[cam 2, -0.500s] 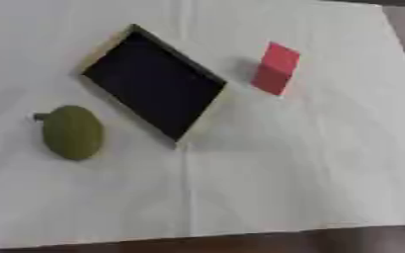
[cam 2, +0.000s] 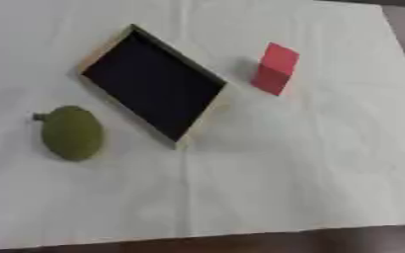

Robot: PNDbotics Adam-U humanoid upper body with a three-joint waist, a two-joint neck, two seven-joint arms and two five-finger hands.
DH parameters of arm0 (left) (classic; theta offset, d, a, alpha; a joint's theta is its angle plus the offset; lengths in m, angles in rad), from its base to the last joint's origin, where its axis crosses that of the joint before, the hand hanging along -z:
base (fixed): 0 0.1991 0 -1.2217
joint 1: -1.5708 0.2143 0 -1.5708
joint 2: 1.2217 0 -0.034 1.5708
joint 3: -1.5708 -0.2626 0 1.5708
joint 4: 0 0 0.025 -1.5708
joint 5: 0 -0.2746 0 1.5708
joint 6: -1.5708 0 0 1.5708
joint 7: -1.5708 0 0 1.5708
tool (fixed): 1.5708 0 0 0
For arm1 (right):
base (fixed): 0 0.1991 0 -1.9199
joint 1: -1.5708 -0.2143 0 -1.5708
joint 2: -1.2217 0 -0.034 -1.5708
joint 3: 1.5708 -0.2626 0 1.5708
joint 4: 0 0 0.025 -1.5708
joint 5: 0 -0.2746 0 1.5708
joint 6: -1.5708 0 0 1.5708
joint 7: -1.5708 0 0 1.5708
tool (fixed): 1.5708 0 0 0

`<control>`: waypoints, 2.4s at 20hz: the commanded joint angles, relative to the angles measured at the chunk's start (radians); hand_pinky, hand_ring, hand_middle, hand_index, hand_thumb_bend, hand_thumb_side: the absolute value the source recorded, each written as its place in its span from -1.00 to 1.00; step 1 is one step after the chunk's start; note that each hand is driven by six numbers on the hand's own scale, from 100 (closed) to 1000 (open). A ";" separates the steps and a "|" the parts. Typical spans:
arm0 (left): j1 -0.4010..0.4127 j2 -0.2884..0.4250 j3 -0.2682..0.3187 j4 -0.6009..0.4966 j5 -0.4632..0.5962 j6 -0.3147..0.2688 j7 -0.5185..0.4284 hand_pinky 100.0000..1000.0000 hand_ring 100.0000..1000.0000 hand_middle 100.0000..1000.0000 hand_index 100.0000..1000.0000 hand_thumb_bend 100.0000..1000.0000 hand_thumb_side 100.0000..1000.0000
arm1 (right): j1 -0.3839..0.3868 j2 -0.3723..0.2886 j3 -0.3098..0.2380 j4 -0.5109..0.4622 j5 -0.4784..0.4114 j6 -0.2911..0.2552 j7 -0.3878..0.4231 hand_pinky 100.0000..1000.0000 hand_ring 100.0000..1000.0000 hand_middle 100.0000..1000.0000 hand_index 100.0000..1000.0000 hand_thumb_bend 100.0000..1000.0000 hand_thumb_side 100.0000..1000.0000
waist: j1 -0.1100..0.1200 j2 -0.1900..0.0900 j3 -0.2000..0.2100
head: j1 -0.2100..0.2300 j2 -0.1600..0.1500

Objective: Pick up objects on the table and place them in the box.

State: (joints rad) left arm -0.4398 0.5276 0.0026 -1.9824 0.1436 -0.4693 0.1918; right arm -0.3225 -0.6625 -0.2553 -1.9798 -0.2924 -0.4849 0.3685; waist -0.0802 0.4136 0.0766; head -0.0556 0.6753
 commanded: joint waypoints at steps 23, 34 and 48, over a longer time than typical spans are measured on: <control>-0.013 0.025 -0.005 -0.018 0.016 0.006 -0.020 0.45 0.48 0.42 0.64 -1.00 0.13 | -0.283 -0.362 0.229 0.383 0.350 -0.168 -0.048 0.86 1.00 0.57 0.70 -1.00 -0.74 | -0.013 -0.035 0.017 | -0.027 0.005; -0.011 0.026 -0.013 -0.018 0.022 0.010 -0.030 0.45 0.48 0.42 0.63 -1.00 0.14 | -0.411 -0.338 0.307 0.571 0.440 -0.203 -0.015 0.86 1.00 0.58 0.71 -1.00 -0.78 | -0.018 -0.041 0.019 | -0.031 0.008; -0.008 0.025 -0.018 -0.018 0.028 0.016 -0.038 0.45 0.48 0.42 0.63 -1.00 0.16 | -0.556 -0.247 0.392 0.789 0.597 -0.299 0.060 0.90 1.00 0.64 0.77 -1.00 -0.78 | -0.022 -0.046 0.021 | -0.035 0.017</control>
State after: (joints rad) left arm -0.4408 0.5285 -0.0166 -1.9824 0.1674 -0.4536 0.1579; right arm -0.8596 -0.8876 0.1416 -1.2005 0.2925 -0.7531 0.4073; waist -0.1067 0.3949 0.0996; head -0.0890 0.6859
